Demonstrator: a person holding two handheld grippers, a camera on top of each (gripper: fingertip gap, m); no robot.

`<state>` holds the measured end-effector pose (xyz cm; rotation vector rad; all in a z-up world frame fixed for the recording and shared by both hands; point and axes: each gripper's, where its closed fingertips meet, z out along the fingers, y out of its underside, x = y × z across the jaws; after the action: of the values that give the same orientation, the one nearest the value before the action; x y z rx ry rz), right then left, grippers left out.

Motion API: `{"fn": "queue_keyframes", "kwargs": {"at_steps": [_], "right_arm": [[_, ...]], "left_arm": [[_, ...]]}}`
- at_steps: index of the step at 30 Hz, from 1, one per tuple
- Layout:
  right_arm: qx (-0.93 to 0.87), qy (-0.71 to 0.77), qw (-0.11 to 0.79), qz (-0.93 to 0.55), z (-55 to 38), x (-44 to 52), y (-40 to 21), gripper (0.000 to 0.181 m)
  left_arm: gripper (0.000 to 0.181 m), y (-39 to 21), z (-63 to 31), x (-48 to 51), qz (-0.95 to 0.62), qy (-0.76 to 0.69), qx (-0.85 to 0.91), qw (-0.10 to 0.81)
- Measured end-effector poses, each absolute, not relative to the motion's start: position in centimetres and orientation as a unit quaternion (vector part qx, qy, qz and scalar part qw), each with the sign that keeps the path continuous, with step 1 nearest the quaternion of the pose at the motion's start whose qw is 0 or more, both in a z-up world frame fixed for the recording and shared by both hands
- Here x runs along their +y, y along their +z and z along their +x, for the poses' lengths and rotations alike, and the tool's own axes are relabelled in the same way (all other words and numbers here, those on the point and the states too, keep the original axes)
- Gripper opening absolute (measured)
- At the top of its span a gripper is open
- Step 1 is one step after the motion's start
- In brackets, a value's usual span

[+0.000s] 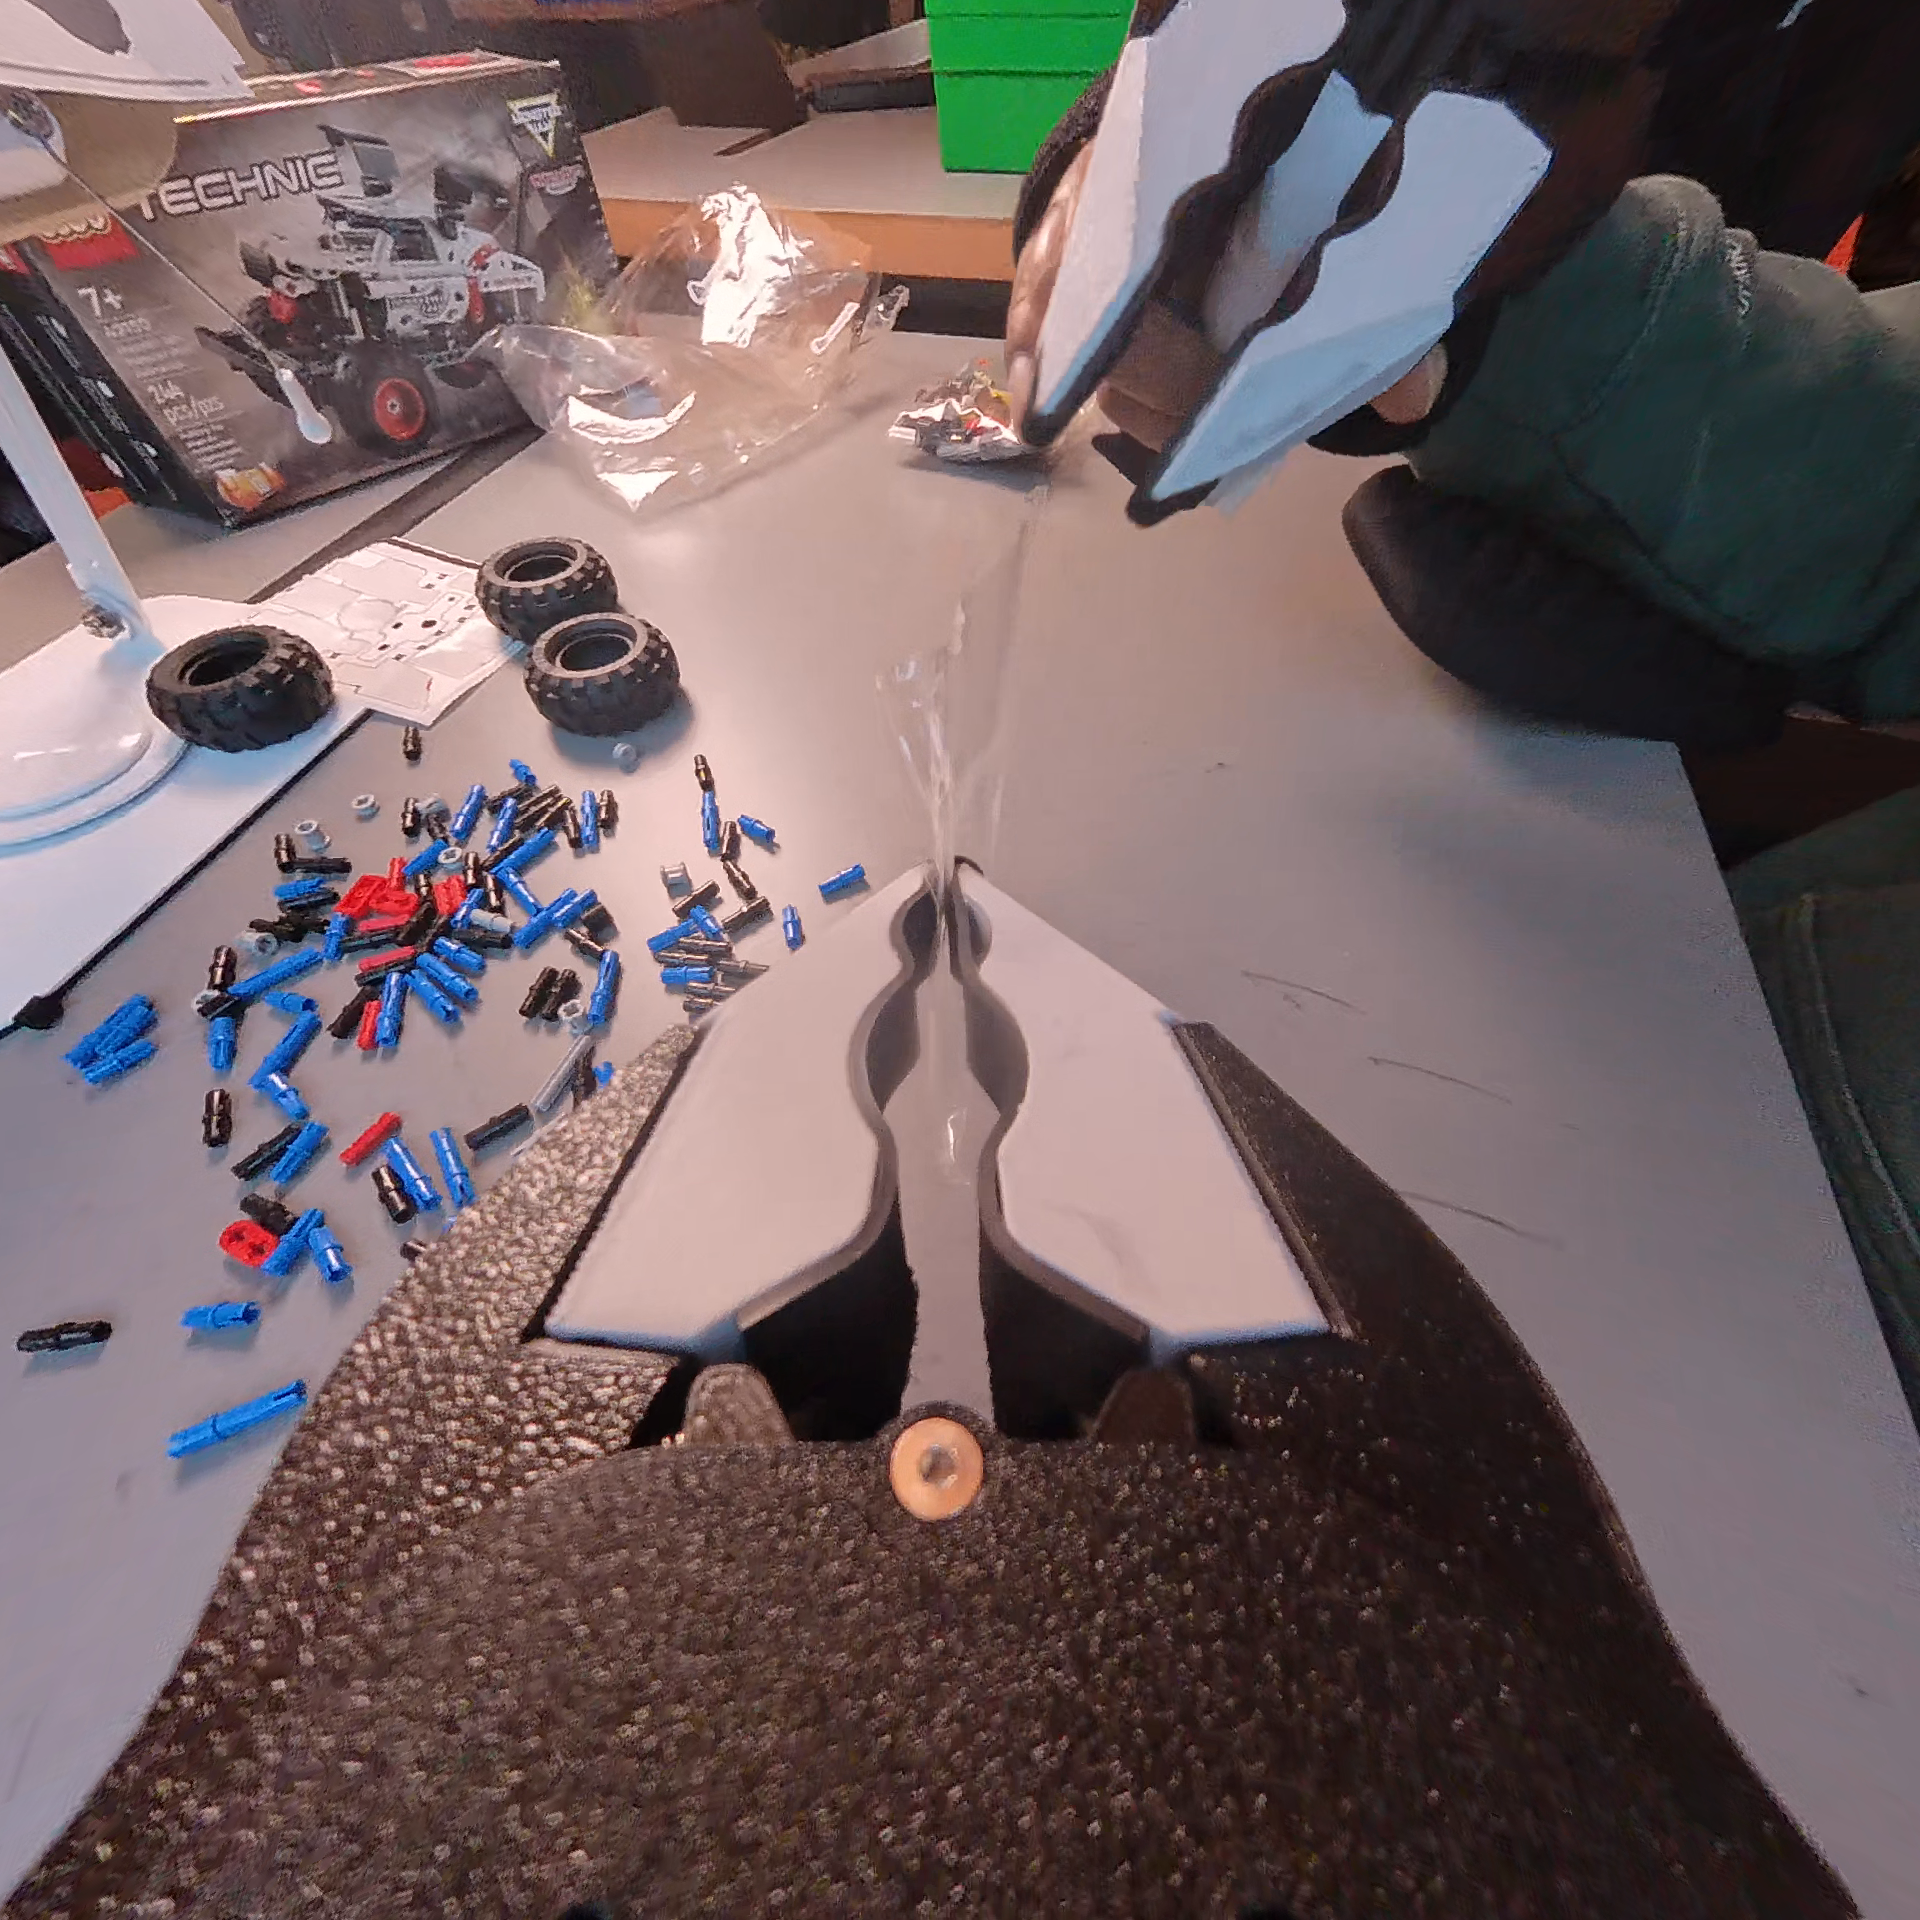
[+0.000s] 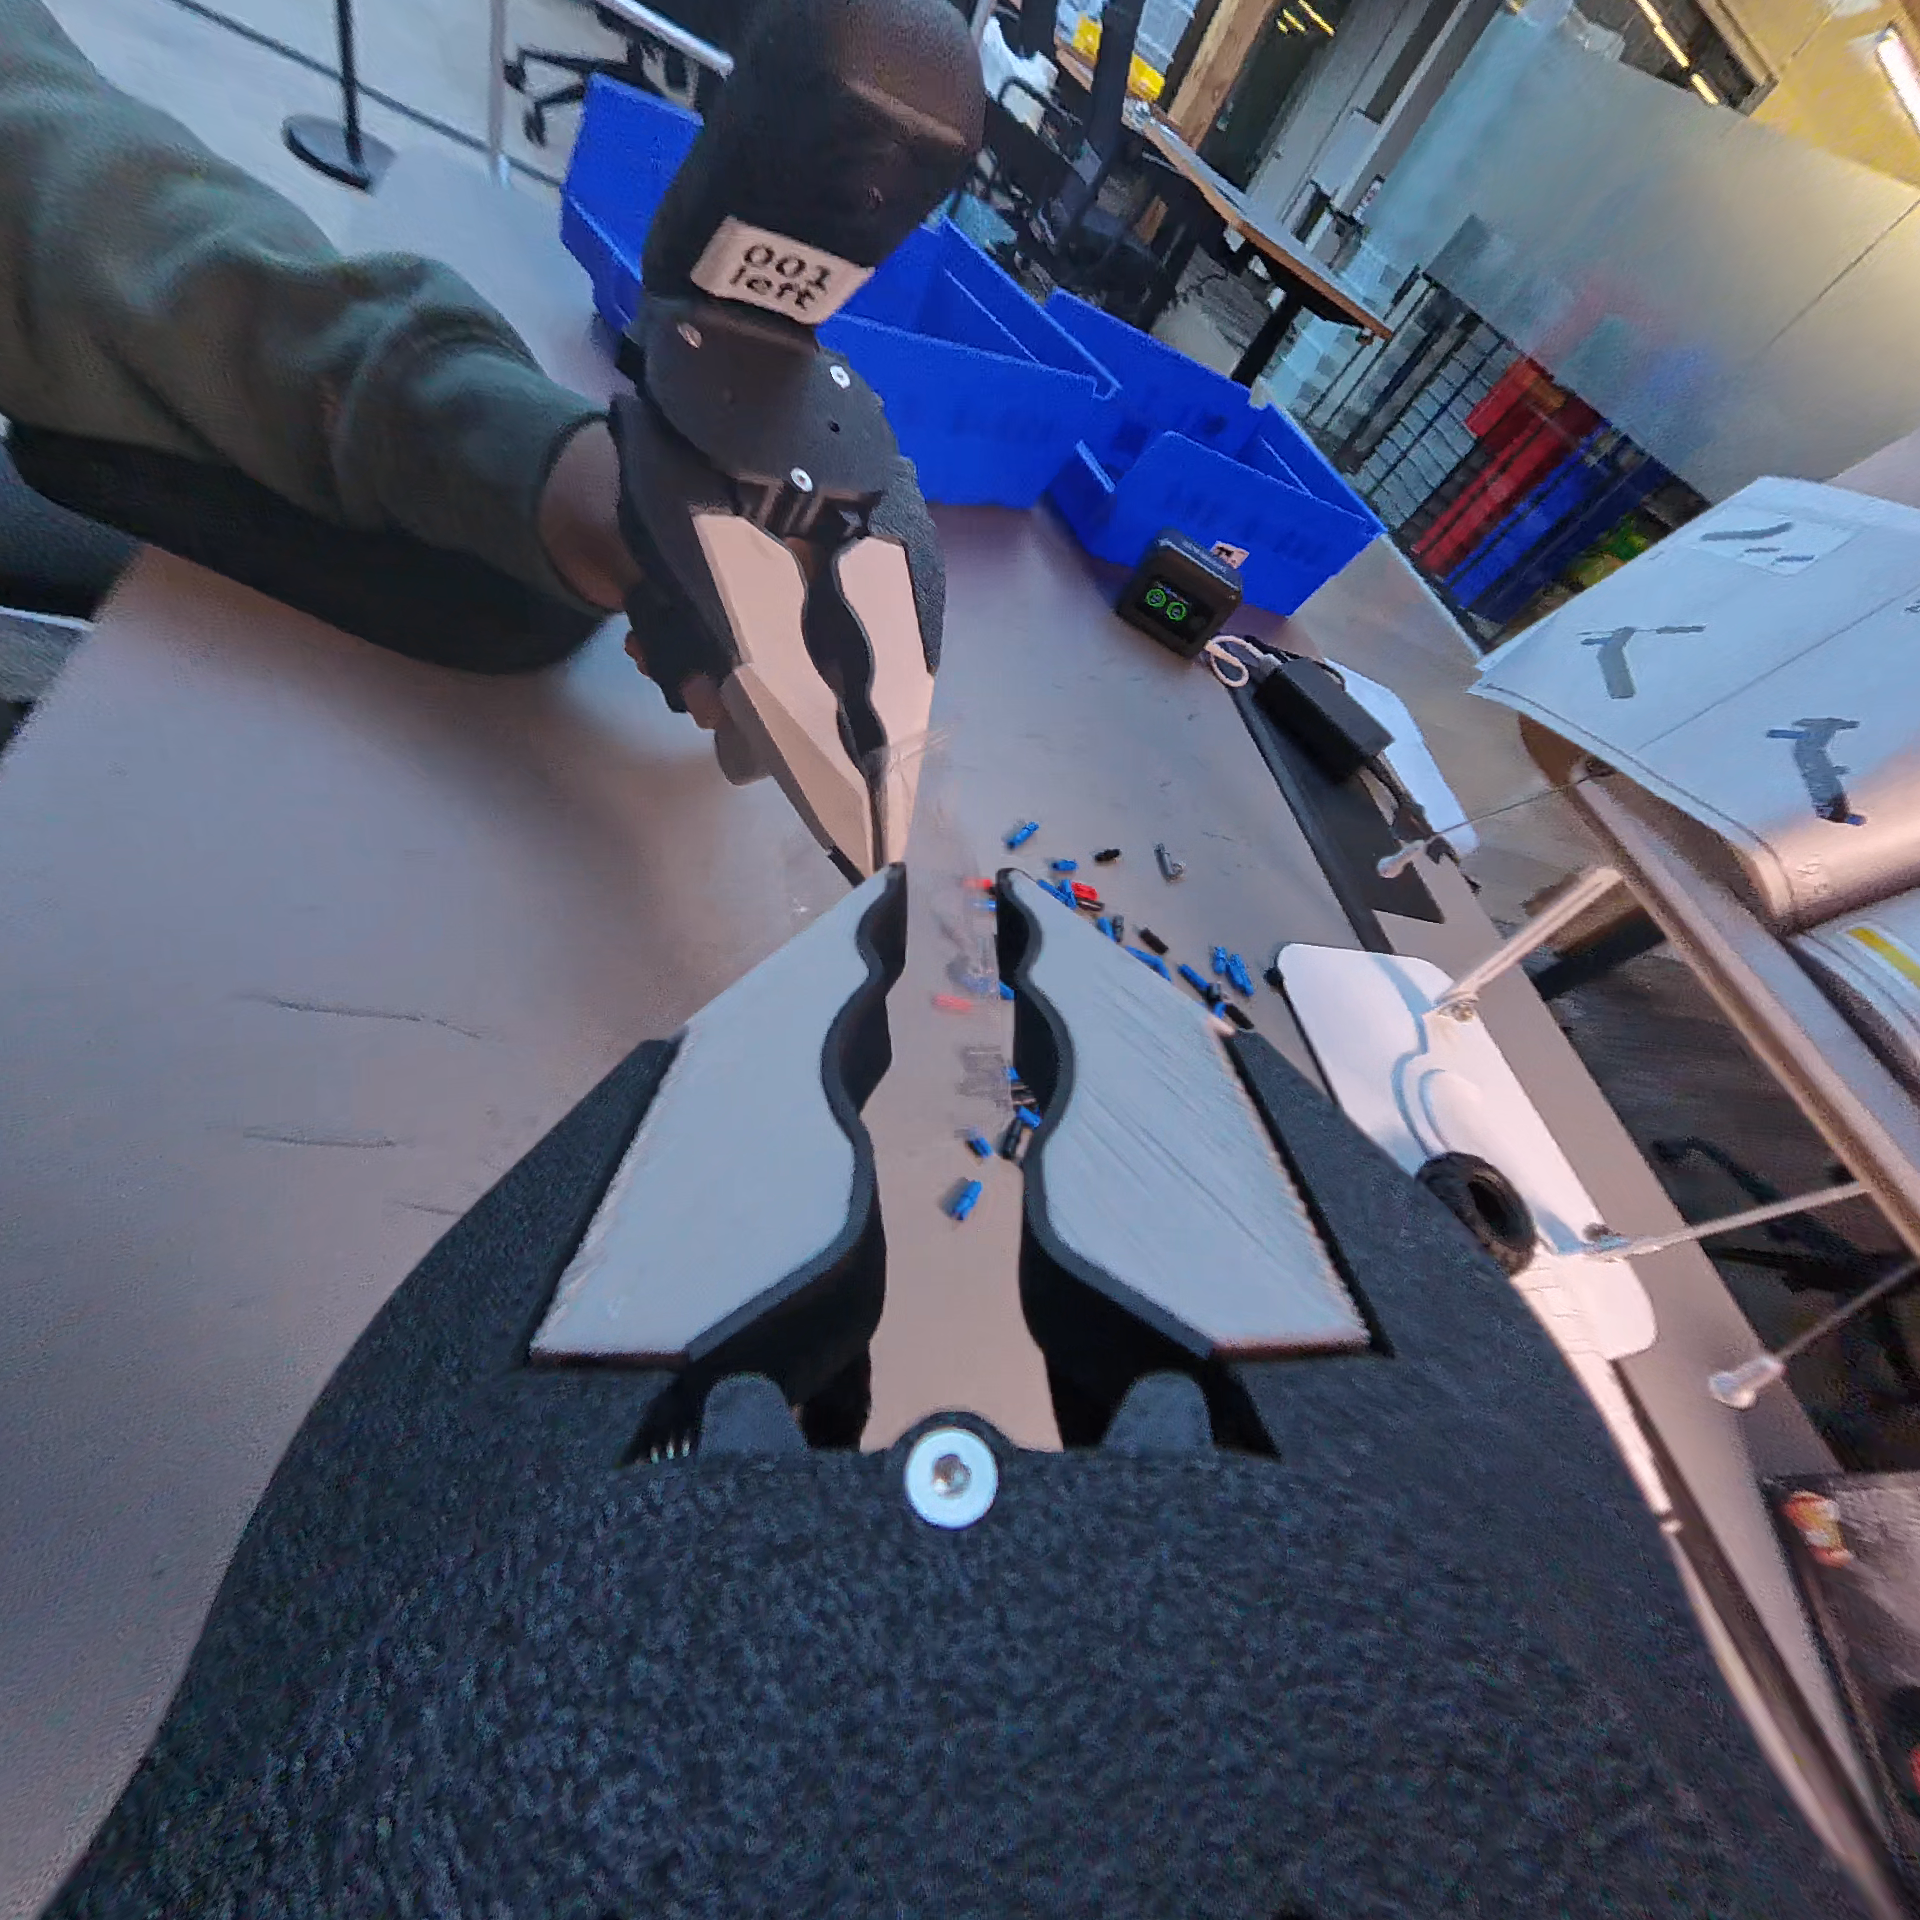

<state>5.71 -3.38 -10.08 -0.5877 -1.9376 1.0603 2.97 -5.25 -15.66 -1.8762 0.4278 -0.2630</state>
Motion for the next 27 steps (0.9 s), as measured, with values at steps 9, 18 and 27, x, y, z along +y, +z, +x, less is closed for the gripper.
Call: {"fn": "queue_keyframes", "kwargs": {"at_steps": [9, 18, 27], "right_arm": [[-0.797, 0.324, 0.480, -0.170, 3.5, -3.6, -12.8, 0.003], [-0.804, 0.331, 0.454, -0.196, 4.0, -2.8, -14.2, 0.004], [-0.761, 0.457, 0.398, -0.231, 5.2, -3.2, -12.5, 0.001]], "left_arm": [[0.000, -16.2, 1.8, -4.9, -0.808, -0.061, 0.166, 0.562], [0.000, -14.8, 3.2, -5.8, -0.782, -0.163, 0.160, 0.580], [0.000, -14.2, 2.9, -6.1, -0.764, -0.278, 0.098, 0.574]]}}
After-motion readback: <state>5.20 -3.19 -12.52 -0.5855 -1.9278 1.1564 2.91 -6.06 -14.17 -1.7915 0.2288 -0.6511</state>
